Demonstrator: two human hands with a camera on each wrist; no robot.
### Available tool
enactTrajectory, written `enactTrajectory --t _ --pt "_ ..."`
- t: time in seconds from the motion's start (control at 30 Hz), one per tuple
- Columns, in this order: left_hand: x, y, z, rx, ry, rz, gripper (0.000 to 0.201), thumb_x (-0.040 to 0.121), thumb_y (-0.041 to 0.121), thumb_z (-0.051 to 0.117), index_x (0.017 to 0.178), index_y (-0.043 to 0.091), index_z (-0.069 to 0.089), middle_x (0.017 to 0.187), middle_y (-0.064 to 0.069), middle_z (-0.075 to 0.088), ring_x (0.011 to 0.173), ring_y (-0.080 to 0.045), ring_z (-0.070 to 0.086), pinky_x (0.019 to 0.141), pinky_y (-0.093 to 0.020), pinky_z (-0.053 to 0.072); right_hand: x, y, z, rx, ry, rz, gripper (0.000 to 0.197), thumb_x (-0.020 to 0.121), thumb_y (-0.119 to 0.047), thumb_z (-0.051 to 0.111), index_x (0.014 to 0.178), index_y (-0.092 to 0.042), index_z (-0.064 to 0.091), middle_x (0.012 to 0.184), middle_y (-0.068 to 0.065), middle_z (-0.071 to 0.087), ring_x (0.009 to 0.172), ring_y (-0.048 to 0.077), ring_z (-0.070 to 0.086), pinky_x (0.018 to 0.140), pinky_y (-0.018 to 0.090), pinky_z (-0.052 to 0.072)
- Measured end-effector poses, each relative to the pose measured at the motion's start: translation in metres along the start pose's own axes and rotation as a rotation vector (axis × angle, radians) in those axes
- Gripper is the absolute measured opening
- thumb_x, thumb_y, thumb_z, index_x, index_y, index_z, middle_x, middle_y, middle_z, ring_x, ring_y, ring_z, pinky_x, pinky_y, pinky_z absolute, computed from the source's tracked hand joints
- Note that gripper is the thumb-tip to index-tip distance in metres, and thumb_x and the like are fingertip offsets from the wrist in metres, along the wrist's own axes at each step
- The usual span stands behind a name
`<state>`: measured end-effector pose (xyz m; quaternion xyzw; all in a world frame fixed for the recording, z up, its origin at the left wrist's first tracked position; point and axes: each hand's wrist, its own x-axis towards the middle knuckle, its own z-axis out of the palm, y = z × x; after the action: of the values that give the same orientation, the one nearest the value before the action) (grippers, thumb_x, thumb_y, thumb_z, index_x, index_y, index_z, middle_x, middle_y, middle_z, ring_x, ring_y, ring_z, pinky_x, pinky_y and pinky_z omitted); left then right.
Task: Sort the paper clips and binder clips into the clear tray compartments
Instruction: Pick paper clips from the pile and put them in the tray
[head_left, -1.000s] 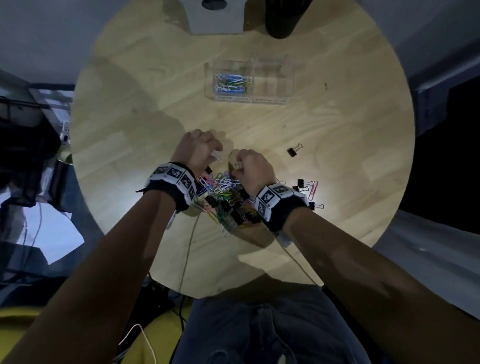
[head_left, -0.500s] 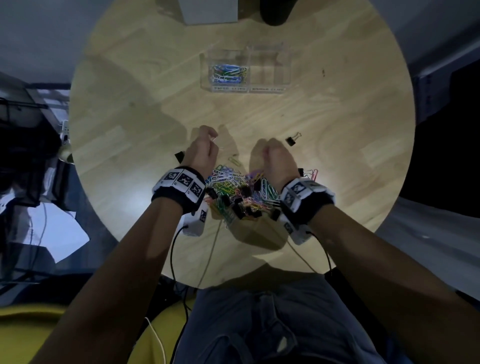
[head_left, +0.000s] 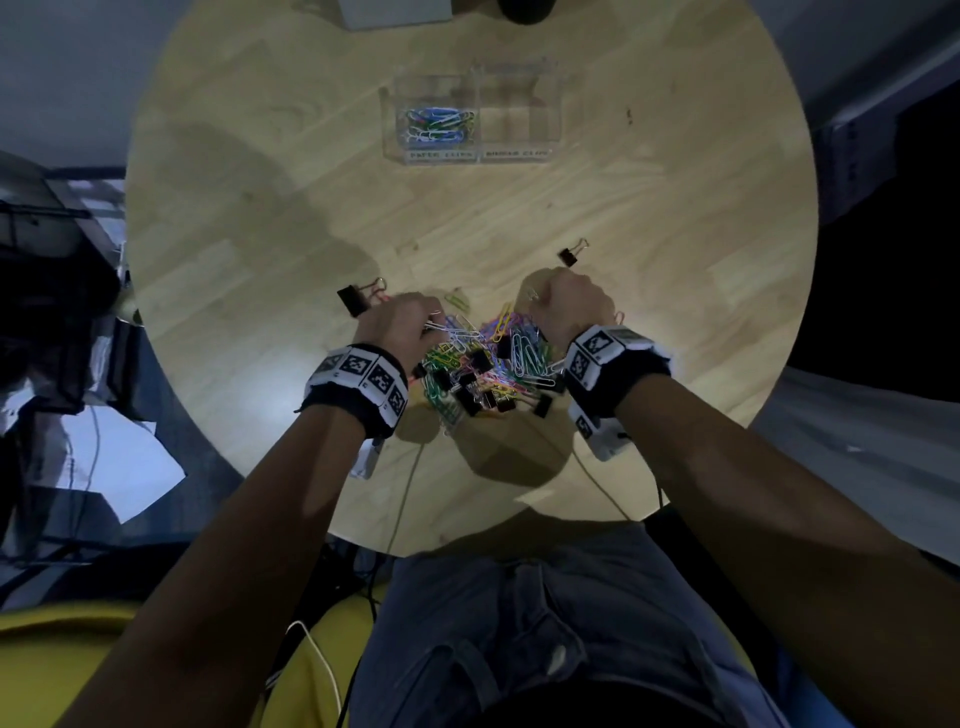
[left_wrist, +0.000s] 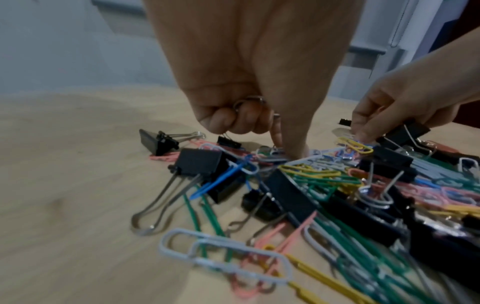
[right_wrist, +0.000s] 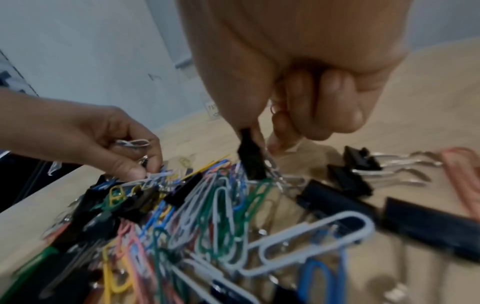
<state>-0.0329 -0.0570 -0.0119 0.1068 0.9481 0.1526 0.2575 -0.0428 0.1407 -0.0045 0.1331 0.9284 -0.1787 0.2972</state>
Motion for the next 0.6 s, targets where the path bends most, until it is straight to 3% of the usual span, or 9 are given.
enactTrajectory --t 0.07,0.17,0.27,0.33,0.4,0.47,0.53,0.6 --pt "0.001 0.003 0.0 -0.051 0.008 -0.02 0.019 0.088 0.029 0.059 0.098 0.013 0.061 0.107 -0.008 0.063 0.1 -0.028 0.058 0.076 -0.031 0.043 0.001 -0.004 -0.002 0.044 -0.028 0.001 0.014 0.091 -0.017 0.055 0.097 -0.006 0.062 0.106 0.012 0.067 0.095 0.031 0.064 0.074 0.033 0.047" --pt "0.006 0.002 0.001 -0.187 -0.013 -0.062 0.022 0.088 0.027 0.059 0.095 0.007 0.062 0.102 -0.014 0.061 0.095 -0.031 0.058 0.076 -0.033 0.042 0.001 -0.004 -0.01 0.194 0.041 -0.082 0.01 0.092 -0.016 0.051 0.088 -0.009 0.055 0.096 0.013 0.062 0.092 0.03 0.061 0.074 0.032 0.045" --pt "0.007 -0.002 0.001 -0.245 0.019 -0.055 0.025 0.091 0.024 0.055 0.099 0.0 0.058 0.102 -0.02 0.057 0.093 -0.034 0.056 0.079 -0.037 0.043 0.0 0.003 -0.011 0.315 0.039 -0.218 0.009 0.092 -0.01 0.048 0.092 -0.007 0.04 0.071 0.003 0.05 0.064 0.023 0.05 0.052 0.026 0.036" --pt "0.006 -0.003 -0.001 -0.248 0.057 -0.049 0.023 0.092 0.019 0.053 0.101 -0.002 0.055 0.102 -0.022 0.055 0.091 -0.035 0.055 0.077 -0.038 0.042 -0.006 0.007 -0.008 0.241 -0.062 -0.329 0.012 0.093 -0.006 0.044 0.103 -0.004 0.038 0.068 0.0 0.049 0.053 0.018 0.047 0.045 0.021 0.03" --pt "0.005 -0.004 -0.003 -0.243 0.074 -0.033 0.022 0.094 0.018 0.049 0.1 -0.002 0.053 0.098 -0.021 0.055 0.088 -0.035 0.055 0.071 -0.035 0.037 -0.012 0.009 -0.004 -0.018 -0.115 -0.458 0.024 0.093 -0.01 0.041 0.117 -0.008 0.039 0.071 0.005 0.057 0.058 0.026 0.055 0.049 0.024 0.034" --pt "0.004 -0.002 -0.009 -0.255 0.073 -0.017 0.023 0.095 0.021 0.045 0.098 -0.002 0.05 0.089 -0.017 0.056 0.081 -0.031 0.054 0.067 -0.031 0.032 -0.013 0.007 -0.002 -0.238 -0.116 -0.586 0.031 0.091 -0.014 0.04 0.121 -0.017 0.043 0.089 0.01 0.066 0.077 0.03 0.063 0.061 0.026 0.039" --pt "0.005 0.002 -0.019 -0.246 0.087 -0.02 0.024 0.096 0.023 0.044 0.099 0.0 0.05 0.085 -0.013 0.057 0.076 -0.025 0.052 0.066 -0.03 0.032 -0.012 0.004 -0.002 -0.336 -0.105 -0.677 0.036 0.088 -0.017 0.043 0.124 -0.02 0.046 0.11 0.009 0.066 0.091 0.028 0.063 0.068 0.03 0.042" --pt "0.012 0.005 -0.034 -0.251 0.152 -0.029 0.023 0.095 0.024 0.045 0.101 0.002 0.051 0.089 -0.013 0.063 0.079 -0.027 0.056 0.068 -0.029 0.037 -0.01 0.003 -0.003 -0.399 -0.079 -0.717 0.04 0.087 -0.015 0.046 0.127 -0.019 0.045 0.117 0.008 0.064 0.098 0.028 0.062 0.071 0.033 0.046"
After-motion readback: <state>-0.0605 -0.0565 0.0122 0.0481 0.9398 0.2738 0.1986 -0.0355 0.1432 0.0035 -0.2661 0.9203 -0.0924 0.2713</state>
